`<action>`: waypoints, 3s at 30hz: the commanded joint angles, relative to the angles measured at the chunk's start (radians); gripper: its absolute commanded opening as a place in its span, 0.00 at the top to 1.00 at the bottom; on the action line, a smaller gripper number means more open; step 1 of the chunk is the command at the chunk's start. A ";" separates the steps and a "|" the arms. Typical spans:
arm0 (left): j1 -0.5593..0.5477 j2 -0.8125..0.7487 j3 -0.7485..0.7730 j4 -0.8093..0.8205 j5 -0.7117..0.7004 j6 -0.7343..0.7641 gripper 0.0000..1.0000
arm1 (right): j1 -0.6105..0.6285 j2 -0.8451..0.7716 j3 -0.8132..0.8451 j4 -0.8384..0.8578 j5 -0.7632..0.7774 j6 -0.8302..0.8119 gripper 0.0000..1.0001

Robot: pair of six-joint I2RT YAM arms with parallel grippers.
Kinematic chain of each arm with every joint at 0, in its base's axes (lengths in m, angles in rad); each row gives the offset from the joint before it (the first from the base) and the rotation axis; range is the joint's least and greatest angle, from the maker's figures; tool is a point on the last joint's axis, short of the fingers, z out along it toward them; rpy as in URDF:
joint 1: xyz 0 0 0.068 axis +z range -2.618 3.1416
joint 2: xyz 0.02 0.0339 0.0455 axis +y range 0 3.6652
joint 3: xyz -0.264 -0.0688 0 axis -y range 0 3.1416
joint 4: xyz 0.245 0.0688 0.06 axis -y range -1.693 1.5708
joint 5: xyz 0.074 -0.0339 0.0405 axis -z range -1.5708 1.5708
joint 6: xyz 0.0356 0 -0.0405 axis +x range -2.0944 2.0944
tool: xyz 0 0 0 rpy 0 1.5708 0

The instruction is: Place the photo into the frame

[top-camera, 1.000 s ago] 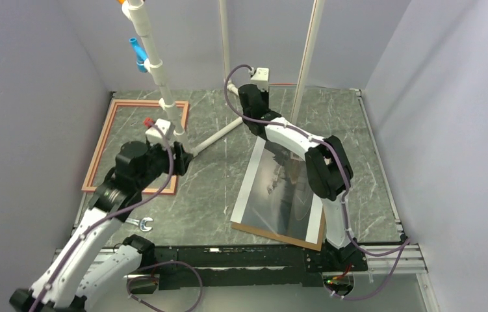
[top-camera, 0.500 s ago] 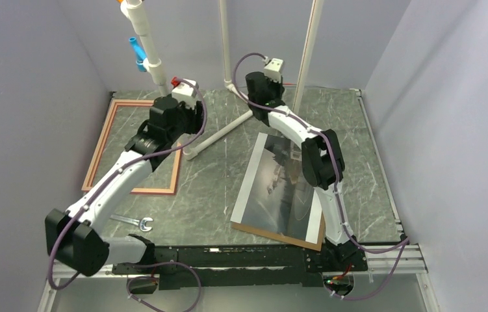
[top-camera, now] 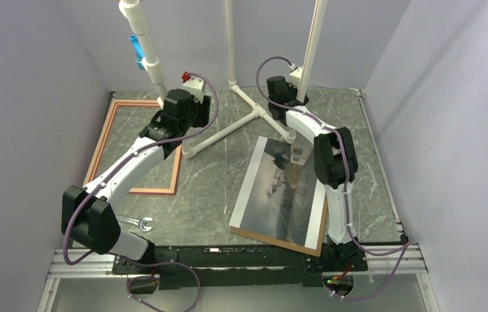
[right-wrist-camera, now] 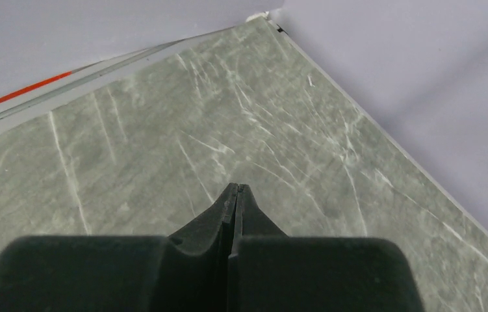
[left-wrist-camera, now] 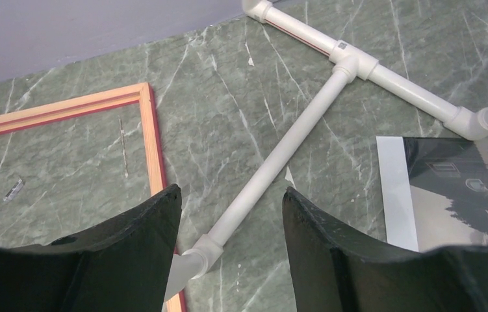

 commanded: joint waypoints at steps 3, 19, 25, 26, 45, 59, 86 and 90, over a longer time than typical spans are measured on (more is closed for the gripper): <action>0.016 -0.002 0.034 0.021 -0.015 0.010 0.35 | -0.066 -0.195 -0.123 -0.094 0.069 0.173 1.00; -0.049 0.012 0.059 -0.051 0.256 0.047 0.16 | -0.354 -0.421 -0.411 -0.210 -0.094 0.396 1.00; -0.122 -0.114 0.018 -0.061 0.389 0.048 0.08 | -0.441 -0.503 -0.502 -0.127 -0.183 0.359 1.00; -0.128 -0.141 0.006 -0.063 0.398 0.044 0.07 | -0.440 -0.514 -0.508 -0.115 -0.204 0.349 1.00; -0.058 -0.416 -0.184 -0.373 -0.047 0.053 0.01 | -0.020 -0.801 -0.582 -0.058 -0.970 -0.017 1.00; 0.188 -0.431 -0.304 -0.397 -0.077 -0.001 0.01 | 0.574 -0.758 -0.788 0.457 -0.928 -0.099 1.00; 0.271 -0.416 -0.311 -0.384 -0.002 -0.033 0.01 | 0.401 -0.332 -0.479 0.441 -0.338 -0.136 1.00; 0.272 -0.419 -0.314 -0.382 0.001 -0.033 0.01 | 0.369 -0.358 -0.509 0.442 -0.266 -0.124 1.00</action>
